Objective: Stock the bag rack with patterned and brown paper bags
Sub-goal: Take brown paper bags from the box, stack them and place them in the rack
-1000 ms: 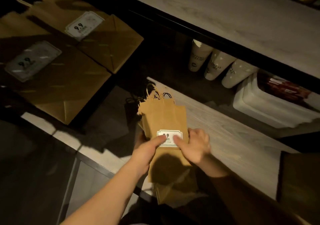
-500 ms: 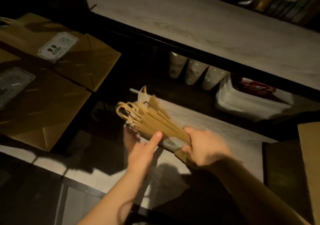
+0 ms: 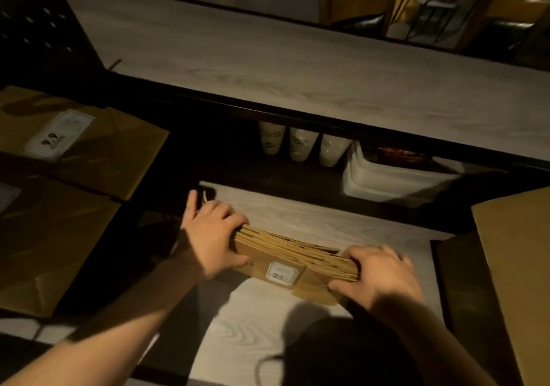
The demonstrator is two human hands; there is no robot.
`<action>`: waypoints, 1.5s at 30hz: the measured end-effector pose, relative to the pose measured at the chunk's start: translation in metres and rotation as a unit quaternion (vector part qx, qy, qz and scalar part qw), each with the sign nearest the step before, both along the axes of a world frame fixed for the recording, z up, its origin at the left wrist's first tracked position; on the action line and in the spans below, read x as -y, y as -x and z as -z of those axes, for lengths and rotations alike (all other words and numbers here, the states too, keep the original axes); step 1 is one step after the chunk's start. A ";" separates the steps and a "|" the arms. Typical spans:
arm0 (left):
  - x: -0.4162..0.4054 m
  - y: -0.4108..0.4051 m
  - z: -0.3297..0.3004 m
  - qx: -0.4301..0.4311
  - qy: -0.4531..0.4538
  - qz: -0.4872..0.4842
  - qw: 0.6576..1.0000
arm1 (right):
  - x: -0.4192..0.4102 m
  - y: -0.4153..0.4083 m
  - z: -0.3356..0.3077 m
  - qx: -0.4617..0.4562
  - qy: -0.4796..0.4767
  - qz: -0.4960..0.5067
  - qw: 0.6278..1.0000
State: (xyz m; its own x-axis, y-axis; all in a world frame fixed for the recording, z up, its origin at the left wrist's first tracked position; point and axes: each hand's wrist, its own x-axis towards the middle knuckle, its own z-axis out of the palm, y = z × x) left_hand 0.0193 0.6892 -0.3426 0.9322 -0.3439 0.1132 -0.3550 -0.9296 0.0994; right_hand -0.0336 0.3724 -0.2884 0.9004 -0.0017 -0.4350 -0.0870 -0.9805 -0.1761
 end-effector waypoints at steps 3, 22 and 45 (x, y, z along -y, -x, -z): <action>-0.012 -0.001 0.010 -0.108 0.134 -0.001 0.985 | 0.018 0.017 0.015 0.061 -0.156 0.093 0.982; 0.004 0.056 0.046 -0.037 0.400 0.077 0.913 | 0.023 0.012 0.043 0.012 -0.358 0.104 0.928; 0.003 0.079 0.042 -0.158 0.419 -0.047 0.893 | -0.012 0.068 0.076 -0.025 -0.483 0.220 0.847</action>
State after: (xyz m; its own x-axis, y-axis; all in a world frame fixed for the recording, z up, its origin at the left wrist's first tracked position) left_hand -0.0595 0.6859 -0.3845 0.9835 -0.1795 0.0201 -0.1098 -0.5058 0.8556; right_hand -0.1015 0.3843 -0.3643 0.8853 0.0457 -0.4627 -0.4380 -0.2520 -0.8629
